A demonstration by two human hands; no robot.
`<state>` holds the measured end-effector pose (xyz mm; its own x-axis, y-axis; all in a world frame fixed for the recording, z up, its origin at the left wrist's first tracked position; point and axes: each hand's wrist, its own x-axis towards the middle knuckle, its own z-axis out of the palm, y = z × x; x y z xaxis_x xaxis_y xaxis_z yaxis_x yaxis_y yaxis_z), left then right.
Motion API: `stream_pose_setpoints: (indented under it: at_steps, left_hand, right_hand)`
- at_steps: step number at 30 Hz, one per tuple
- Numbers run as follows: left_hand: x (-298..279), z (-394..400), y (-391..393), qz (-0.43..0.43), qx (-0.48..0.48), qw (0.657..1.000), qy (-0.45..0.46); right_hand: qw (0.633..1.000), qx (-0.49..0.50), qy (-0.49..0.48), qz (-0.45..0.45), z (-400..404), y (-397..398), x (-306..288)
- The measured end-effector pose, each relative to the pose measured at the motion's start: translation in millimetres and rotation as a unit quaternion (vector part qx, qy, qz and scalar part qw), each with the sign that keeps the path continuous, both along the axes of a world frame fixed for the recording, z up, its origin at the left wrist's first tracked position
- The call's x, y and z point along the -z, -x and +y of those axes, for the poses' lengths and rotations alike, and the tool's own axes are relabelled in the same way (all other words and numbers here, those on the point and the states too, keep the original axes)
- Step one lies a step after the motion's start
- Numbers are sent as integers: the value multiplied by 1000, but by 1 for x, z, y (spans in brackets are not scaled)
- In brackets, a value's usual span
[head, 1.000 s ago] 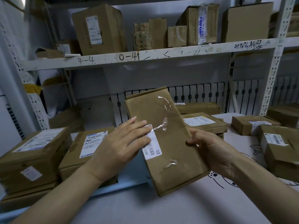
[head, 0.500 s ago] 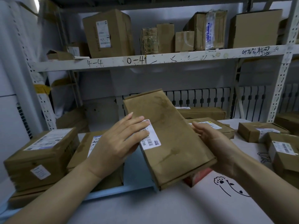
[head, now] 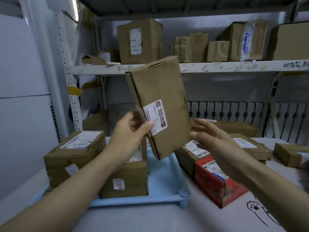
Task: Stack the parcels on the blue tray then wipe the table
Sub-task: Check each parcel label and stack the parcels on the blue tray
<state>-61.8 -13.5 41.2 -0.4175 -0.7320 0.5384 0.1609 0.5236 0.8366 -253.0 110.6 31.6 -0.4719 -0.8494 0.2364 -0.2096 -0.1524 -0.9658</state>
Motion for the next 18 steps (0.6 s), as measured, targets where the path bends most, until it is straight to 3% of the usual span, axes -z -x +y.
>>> stream_pose_setpoints:
  at_steps: [8, 11, 15, 18]
  left_hand:
    - [-1, -11, -33, 10, 44, 969, -243]
    - [-4, -17, -44, 2, 14, 951, -309]
    - [-9, -31, -57, -9, -29, 947, -319]
    - [-10, -35, -68, -43, -54, 953, -296]
  right_hand:
    - [993, -71, -21, -87, -24, -29, 2]
    - [987, -94, -35, -125, -36, -41, 2]
    - [978, -86, -46, -183, -59, -61, 2]
    - [979, -70, -69, -178, -83, -73, 6]
